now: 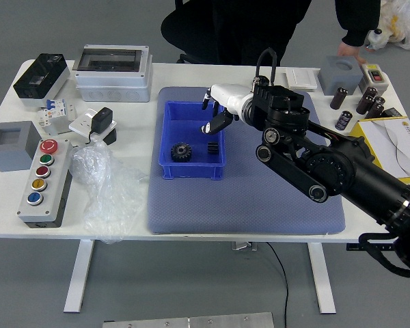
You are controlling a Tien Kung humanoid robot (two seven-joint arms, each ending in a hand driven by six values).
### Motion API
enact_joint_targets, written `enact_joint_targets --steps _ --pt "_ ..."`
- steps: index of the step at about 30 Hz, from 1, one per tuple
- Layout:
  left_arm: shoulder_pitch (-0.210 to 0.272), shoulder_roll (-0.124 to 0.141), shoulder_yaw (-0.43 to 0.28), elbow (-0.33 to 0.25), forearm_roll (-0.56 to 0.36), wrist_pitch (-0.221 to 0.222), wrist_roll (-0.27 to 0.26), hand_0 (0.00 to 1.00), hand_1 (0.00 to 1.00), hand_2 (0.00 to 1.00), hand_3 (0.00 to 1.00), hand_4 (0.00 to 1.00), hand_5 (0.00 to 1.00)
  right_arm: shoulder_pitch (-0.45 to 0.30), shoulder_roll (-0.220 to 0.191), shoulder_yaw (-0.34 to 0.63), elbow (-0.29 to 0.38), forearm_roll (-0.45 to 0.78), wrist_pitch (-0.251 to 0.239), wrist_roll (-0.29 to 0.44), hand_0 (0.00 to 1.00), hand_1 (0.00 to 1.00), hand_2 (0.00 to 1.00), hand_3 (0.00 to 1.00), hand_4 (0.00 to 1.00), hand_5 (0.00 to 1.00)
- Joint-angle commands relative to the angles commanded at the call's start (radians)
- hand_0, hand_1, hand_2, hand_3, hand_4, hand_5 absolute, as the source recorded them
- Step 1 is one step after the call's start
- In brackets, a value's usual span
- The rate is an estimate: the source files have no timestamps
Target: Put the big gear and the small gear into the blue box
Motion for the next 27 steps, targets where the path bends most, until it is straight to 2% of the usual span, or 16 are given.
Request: enact_joint_targets --steps 4,5,10,11,16,17,22,23,27 --pt "0.001 0.000 -0.005 0.000 0.002 0.000 0.000 0.865 0.838 0.834 0.793 0.612 0.378 0.002 -0.016 0.002 0.007 0.001 0.003 -0.001 0.332 0.448 0.578 0.722 0.832 0.367" --pt "0.001 0.000 -0.006 0.000 0.002 0.000 0.000 0.865 0.837 0.834 0.791 0.611 0.378 0.002 -0.021 0.004 0.009 0.001 0.004 -0.001 0.377 0.472 0.592 0.723 0.831 0.368" --pt "0.003 0.001 -0.013 0.000 0.005 0.000 0.000 0.865 0.837 0.834 0.791 0.611 0.378 0.002 -0.046 0.012 0.014 0.002 0.004 -0.002 0.377 0.472 0.592 0.723 0.831 0.368" --pt "0.004 0.001 -0.014 0.000 0.005 0.000 0.000 0.865 0.838 0.834 0.791 0.611 0.377 0.002 -0.051 0.013 0.015 0.002 0.005 -0.002 0.441 0.499 0.610 0.713 0.814 0.385" --pt "0.004 0.002 -0.022 -0.001 0.009 0.000 0.000 0.865 0.838 0.834 0.791 0.611 0.377 -0.003 -0.079 0.022 0.020 0.006 0.002 -0.002 0.441 0.499 0.610 0.713 0.814 0.385" --pt "0.005 0.003 -0.024 -0.001 0.010 0.000 0.000 0.865 0.837 0.834 0.792 0.613 0.379 -0.005 -0.087 0.025 0.022 0.007 0.001 -0.002 0.565 0.574 0.668 0.706 0.766 0.415" --pt "0.007 0.004 -0.031 -0.001 0.013 0.000 -0.001 0.865 0.837 0.834 0.792 0.613 0.379 -0.013 -0.116 0.039 0.028 0.011 -0.002 -0.002 0.565 0.574 0.668 0.706 0.766 0.415" --pt "0.007 0.004 -0.032 -0.001 0.014 0.000 -0.001 0.865 0.837 0.834 0.792 0.612 0.378 -0.015 -0.121 0.043 0.029 0.011 -0.002 -0.002 0.605 0.609 0.710 0.705 0.700 0.464" --pt "0.010 0.006 -0.037 -0.001 0.017 0.000 -0.001 0.865 0.837 0.834 0.792 0.612 0.378 -0.020 -0.141 0.050 0.033 0.013 -0.001 -0.003 0.605 0.609 0.710 0.705 0.700 0.464"
